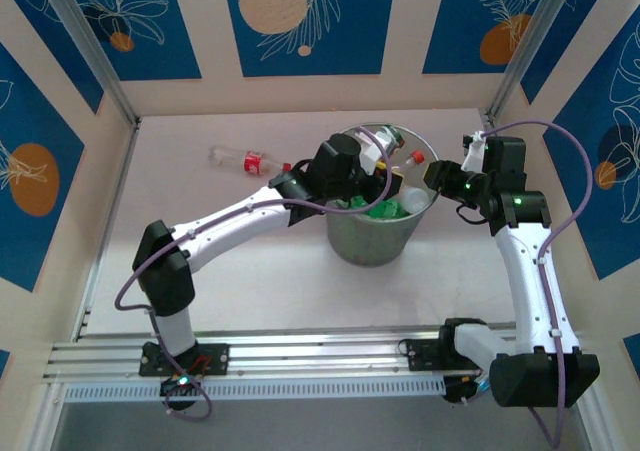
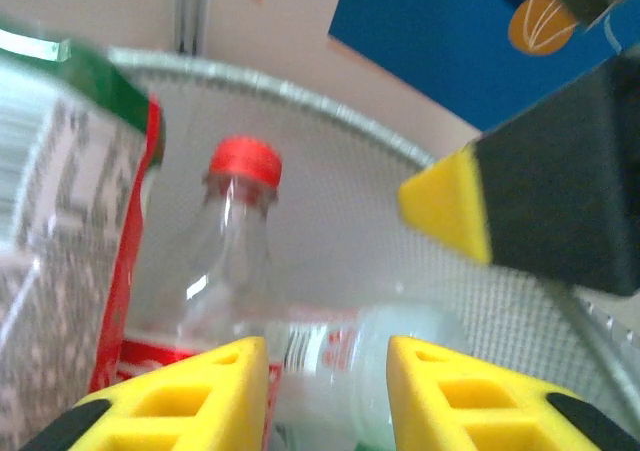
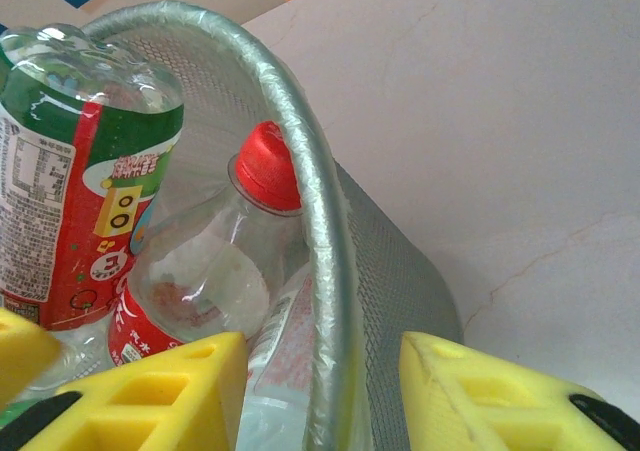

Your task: Put the plastic bottles in the bin

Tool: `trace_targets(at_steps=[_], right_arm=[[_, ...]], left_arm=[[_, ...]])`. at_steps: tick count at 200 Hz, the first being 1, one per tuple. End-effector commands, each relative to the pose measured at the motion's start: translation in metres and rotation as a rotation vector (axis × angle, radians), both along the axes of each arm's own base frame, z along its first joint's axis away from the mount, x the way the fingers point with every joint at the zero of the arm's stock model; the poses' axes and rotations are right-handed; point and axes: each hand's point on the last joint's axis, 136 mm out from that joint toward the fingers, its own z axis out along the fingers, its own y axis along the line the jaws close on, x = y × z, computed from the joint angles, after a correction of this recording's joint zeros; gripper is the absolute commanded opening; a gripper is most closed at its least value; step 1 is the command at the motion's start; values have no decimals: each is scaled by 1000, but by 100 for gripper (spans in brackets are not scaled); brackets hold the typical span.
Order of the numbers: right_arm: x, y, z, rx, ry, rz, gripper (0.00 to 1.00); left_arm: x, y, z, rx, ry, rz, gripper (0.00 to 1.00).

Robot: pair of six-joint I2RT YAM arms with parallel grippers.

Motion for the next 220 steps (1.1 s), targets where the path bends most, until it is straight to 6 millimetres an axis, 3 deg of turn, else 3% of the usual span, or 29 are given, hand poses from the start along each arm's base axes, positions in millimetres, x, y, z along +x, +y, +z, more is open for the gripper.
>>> trace_targets(at_steps=[1,24,53,78,105,121,157,197,220], right_arm=[[1,1,-2,5,-6,14,46],[1,2,-1,12,-8,14,46],[0,2,-1,8,-6,17,46],[0,1,-1,6,-6,14,46],[1,2,-3,9,-6,15,46],[1,2,-3,13,-4,17,46],[1,3,-2,20,-5,17,46],[0,5,-1,29,-5,25,46],[-1,5,-1,27,-5,27,46]], left_arm=[[-7,6,23,-68,7,-5,35],[-7,9,37,-81,-35,-2,37],[0,24,71,-88,-110,19,51],[15,53,95,-99,-143,91,55],[40,93,95,-77,-120,212,56],[57,120,88,-83,-71,292,57],[100,188,52,-95,63,506,63],[145,263,-8,-147,215,758,70],[169,302,-46,-197,316,901,80]])
